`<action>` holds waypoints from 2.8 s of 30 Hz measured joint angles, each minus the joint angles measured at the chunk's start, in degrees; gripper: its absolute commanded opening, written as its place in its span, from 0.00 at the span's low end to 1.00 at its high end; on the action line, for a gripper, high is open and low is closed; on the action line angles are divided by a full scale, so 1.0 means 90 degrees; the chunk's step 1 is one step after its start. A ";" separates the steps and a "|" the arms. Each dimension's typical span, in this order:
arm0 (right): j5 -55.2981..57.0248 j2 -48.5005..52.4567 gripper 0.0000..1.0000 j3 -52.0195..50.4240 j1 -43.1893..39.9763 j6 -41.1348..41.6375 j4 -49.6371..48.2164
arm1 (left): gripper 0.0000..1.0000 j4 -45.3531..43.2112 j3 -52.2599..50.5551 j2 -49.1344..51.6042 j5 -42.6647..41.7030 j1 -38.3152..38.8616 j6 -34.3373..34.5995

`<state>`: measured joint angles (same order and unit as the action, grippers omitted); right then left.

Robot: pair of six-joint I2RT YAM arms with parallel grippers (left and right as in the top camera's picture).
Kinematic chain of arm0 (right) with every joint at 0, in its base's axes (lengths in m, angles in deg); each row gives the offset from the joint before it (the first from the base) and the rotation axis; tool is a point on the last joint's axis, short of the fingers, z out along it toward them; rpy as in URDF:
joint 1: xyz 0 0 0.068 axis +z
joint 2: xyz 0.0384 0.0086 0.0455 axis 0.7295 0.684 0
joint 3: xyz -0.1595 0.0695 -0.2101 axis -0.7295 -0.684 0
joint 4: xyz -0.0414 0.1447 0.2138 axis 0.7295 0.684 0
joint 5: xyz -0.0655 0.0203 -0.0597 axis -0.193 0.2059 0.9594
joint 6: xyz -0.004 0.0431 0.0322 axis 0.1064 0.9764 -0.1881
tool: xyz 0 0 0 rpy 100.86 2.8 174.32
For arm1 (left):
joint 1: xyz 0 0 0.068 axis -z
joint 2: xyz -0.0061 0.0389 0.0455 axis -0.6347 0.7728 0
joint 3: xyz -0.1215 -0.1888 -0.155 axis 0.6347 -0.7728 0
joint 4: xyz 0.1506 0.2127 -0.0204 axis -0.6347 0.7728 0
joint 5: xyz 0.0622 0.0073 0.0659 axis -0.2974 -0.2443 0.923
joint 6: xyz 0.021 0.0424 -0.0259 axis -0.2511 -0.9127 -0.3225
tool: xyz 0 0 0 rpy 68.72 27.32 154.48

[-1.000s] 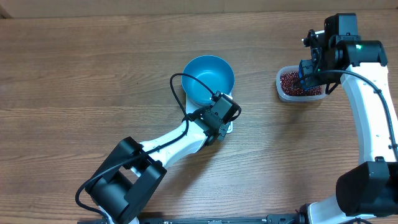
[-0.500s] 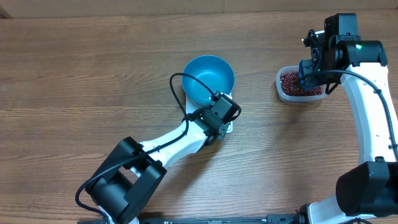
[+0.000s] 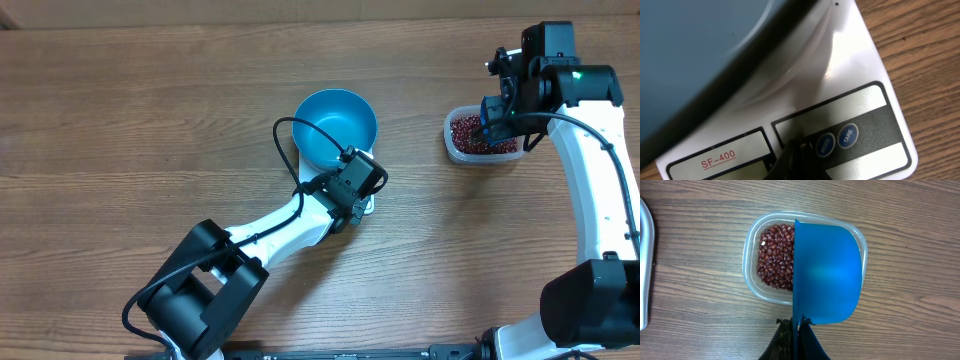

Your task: Scoop item into bowl and weigh 150g on scale

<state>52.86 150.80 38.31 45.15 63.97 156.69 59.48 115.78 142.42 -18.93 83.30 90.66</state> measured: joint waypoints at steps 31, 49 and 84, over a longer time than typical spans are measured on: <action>-0.0002 0.0000 0.04 0.0000 0.0000 0.0000 -0.0041 | 0.04 0.0381 0.0187 0.0053 0.0000 0.0000 -0.0002; -0.0002 0.0000 0.04 0.0000 0.0000 0.0000 -0.0051 | 0.04 0.0816 0.0296 -0.0454 -0.0274 0.0000 0.0012; -0.0002 0.0000 0.04 0.0000 0.0000 0.0002 -0.0100 | 0.04 0.3886 0.1348 -0.1146 -0.1421 -0.0629 0.0563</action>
<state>52.84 150.80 38.31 45.15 64.00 155.79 94.46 127.91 132.10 -31.72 77.64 95.73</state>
